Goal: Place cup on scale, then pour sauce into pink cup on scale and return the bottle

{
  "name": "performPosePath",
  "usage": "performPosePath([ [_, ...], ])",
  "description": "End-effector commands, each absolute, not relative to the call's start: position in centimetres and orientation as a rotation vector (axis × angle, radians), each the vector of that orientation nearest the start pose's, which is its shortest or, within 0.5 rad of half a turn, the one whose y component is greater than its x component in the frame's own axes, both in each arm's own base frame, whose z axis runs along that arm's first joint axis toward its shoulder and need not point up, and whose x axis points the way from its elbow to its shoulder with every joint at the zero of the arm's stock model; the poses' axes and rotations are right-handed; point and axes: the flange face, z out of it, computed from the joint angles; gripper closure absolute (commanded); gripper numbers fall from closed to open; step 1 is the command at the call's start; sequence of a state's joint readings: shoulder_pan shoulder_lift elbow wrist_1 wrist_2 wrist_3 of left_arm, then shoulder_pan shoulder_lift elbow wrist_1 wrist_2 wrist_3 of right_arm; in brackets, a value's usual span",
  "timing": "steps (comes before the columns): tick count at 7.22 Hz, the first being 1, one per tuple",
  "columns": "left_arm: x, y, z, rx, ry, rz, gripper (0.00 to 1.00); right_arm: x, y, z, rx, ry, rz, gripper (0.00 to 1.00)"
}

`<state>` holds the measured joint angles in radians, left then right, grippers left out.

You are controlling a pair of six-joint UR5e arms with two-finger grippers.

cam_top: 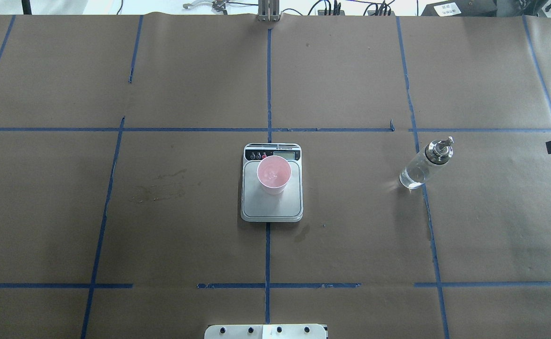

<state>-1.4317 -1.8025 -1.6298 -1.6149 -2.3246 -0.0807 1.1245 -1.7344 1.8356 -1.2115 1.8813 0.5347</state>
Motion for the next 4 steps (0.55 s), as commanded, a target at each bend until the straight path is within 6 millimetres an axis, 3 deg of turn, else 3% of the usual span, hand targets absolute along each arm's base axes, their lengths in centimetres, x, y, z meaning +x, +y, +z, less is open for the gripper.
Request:
performPosePath([
  [1,-9.2,-58.8,54.1,0.234,0.756,-0.011,0.0,-4.5,-49.0,60.2,0.208,-0.625,-0.061,0.0],
  [2,-9.0,-59.9,55.8,0.207,0.744,0.004,0.0,-2.7,-50.2,59.4,0.16,-0.662,-0.102,0.0],
  [3,-8.8,-59.7,57.0,0.213,0.738,0.077,0.0,0.9,-53.2,56.7,0.122,-0.645,-0.142,0.0],
  [4,-8.7,-59.7,56.2,0.223,0.742,0.081,0.0,3.6,-55.7,53.3,0.086,-0.62,-0.203,0.0],
])
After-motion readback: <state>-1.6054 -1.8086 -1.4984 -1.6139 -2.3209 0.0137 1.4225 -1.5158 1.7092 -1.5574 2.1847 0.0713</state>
